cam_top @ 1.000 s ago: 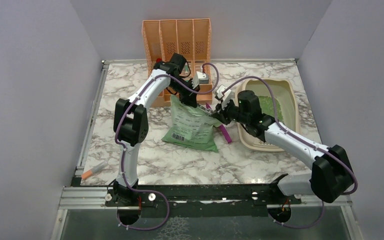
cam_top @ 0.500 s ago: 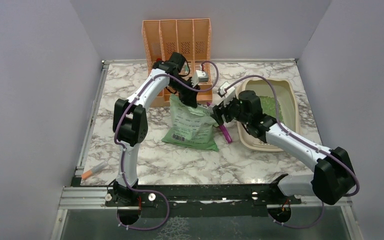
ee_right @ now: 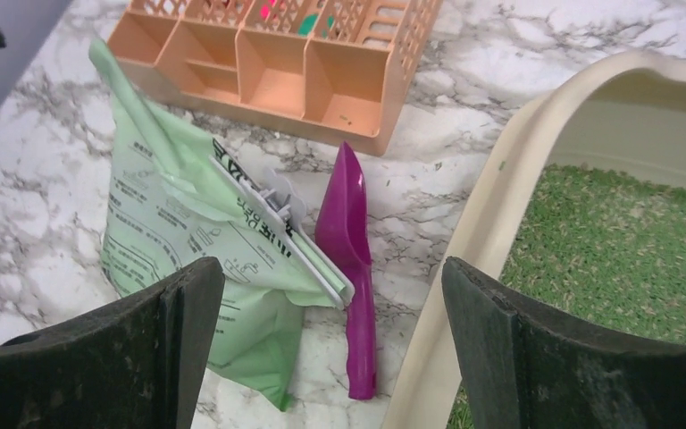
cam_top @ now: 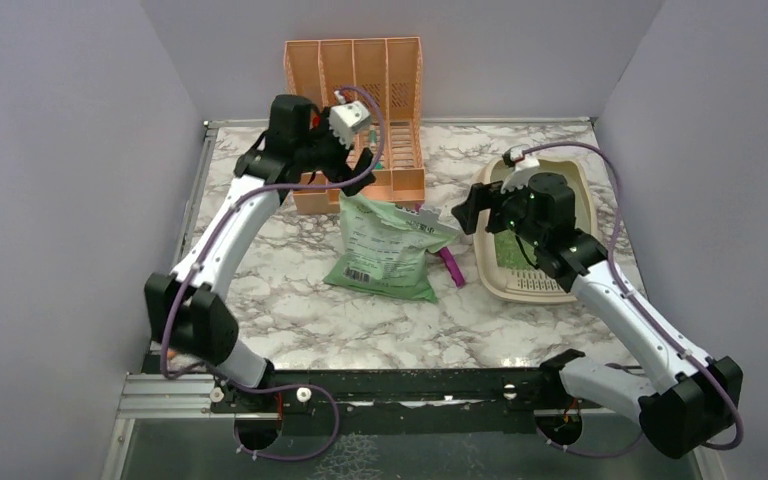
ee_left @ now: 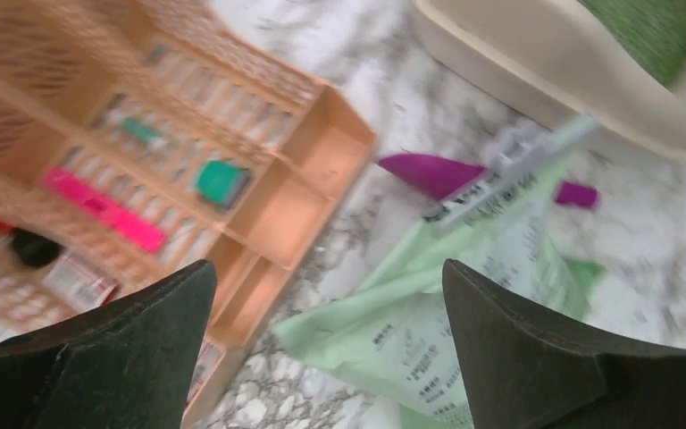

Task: Fill the litter box with clean litter
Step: Clamp the cat litter bag at the center of the board, then reset both arms

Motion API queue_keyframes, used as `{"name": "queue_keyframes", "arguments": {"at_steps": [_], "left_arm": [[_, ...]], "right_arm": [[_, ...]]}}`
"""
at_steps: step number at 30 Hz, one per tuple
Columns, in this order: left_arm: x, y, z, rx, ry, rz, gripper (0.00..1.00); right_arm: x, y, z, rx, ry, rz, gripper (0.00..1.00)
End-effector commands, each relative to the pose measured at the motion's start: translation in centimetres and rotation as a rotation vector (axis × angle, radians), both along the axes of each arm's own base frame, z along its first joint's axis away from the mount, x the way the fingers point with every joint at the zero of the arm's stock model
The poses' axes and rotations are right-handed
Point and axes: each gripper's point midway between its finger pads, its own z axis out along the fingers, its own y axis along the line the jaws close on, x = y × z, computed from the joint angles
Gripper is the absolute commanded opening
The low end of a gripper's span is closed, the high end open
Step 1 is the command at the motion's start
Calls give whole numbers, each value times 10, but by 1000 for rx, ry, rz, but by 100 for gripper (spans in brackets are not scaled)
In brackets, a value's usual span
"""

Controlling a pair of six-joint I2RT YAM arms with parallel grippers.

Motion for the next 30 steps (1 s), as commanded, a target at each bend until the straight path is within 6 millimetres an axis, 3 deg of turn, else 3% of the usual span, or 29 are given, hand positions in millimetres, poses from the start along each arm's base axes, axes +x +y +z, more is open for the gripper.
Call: {"name": "queue_keyframes", "arguments": {"at_steps": [1,4,7,11,16,20,30], "left_arm": [[19,69,76,-223,-264,514,99],[-1,111,92,-317,-324,753,99],[-21,145,84,-330,-273,949,99],[-44,174,68,-270,-201,1108,99],[-64,195,56,-164,-147,1194,99],[-77,207,50,-114,-98,1265,99],[-89,216,50,-107,-90,1305,99]], "right_arm": [[-6,-25,43,88,12,-157,97],[-6,-43,62,91,-19,-238,100],[-4,-59,71,94,3,-318,100],[3,-70,71,133,84,-311,100],[7,-57,70,163,102,-213,100],[-2,-43,81,172,92,-107,100],[-18,-47,72,180,103,-115,100]]}}
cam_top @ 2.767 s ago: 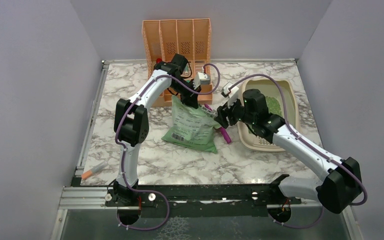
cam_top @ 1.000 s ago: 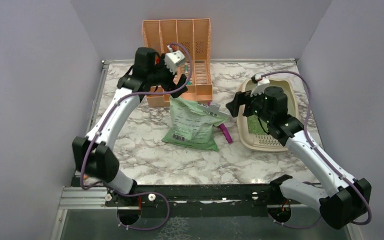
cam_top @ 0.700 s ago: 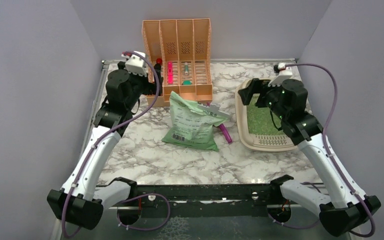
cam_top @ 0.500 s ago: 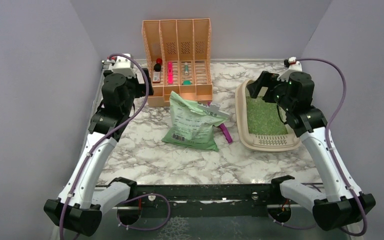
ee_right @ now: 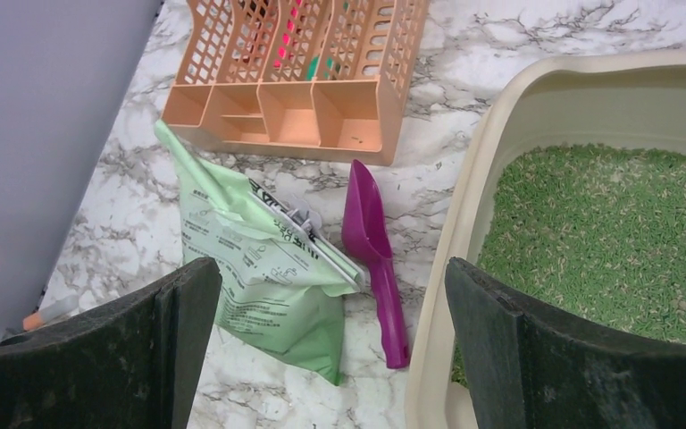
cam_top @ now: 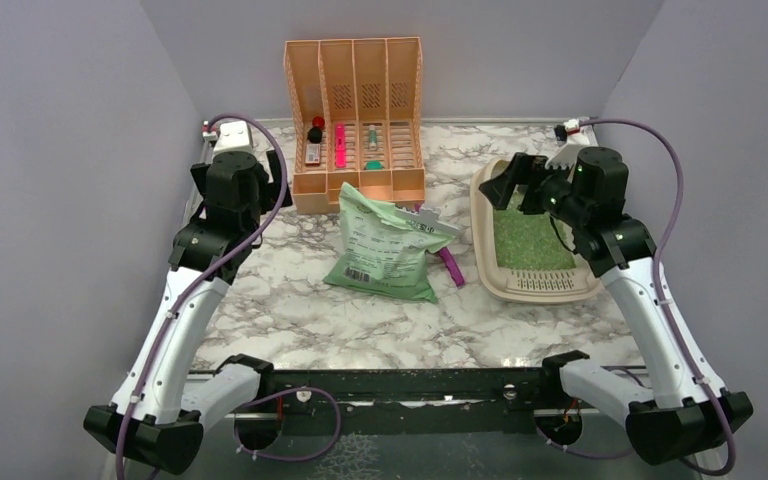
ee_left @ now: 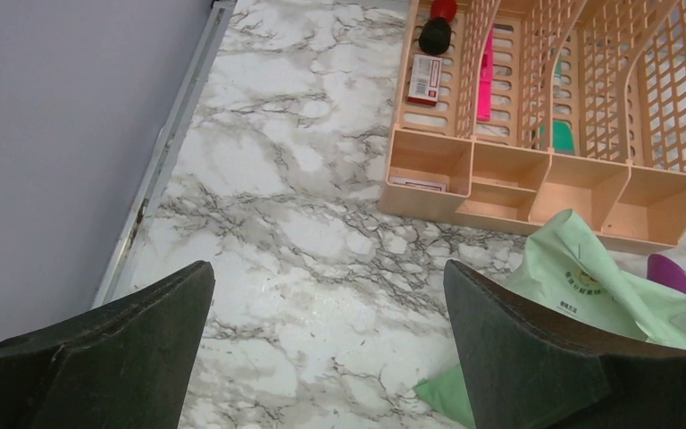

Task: Fill the litter box with clean litter
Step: Reset both arms

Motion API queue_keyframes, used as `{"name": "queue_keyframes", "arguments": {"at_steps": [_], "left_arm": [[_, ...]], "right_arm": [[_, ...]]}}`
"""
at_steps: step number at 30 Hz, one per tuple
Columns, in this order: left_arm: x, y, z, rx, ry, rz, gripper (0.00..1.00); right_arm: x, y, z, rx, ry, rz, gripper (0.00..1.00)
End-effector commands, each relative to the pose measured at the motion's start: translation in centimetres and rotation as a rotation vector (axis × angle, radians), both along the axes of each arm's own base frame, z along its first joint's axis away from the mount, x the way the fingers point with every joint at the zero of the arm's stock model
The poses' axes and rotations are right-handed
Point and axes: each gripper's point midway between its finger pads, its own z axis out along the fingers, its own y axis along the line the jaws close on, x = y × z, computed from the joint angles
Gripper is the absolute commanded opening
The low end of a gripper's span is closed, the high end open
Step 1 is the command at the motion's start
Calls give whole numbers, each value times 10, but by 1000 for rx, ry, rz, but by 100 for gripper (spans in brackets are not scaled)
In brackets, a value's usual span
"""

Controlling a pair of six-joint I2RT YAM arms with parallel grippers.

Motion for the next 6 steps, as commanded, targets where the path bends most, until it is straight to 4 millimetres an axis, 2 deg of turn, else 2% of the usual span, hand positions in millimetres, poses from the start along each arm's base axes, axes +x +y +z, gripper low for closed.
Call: {"name": "queue_keyframes", "arguments": {"at_steps": [1,6], "left_arm": [[-8,9,10,-7,-15,51,99],[-5,9,9,-8,-4,63,99]], "right_arm": [[-13,0,0,5,-7,18,100],[-13,-2,-1,7,-19,5,100]]}}
